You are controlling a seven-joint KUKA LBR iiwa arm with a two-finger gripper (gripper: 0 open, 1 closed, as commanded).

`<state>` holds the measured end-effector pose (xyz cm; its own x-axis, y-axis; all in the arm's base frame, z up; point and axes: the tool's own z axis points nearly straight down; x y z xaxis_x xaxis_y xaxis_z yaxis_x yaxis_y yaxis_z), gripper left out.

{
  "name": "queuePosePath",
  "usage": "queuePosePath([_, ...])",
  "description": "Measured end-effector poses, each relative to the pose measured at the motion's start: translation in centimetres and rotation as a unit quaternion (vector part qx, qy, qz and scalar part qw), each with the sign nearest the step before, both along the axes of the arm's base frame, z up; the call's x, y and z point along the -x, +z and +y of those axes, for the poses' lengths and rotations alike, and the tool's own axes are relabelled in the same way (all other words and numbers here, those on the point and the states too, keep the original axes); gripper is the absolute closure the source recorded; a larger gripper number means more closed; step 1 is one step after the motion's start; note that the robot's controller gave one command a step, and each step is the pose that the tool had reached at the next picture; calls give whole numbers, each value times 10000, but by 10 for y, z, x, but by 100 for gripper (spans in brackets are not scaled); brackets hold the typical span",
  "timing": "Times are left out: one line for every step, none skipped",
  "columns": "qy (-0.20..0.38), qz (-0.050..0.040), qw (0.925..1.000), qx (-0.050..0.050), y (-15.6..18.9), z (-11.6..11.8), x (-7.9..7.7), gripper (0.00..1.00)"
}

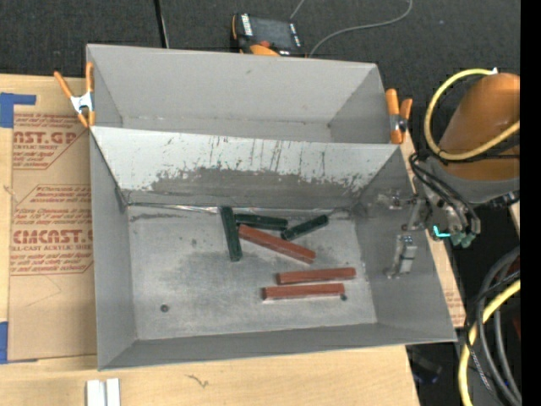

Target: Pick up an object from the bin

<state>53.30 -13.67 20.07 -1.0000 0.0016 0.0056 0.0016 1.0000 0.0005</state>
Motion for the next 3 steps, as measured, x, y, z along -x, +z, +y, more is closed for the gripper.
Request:
queuePosePath([-636, 7, 9980, -12, -136, 47, 10, 0])
queuePosePath([-640, -27, 9979, 5, -131, 45, 8, 100])
queuePosePath([-264, -8, 9997, 3, -124, 38, 54, 100])
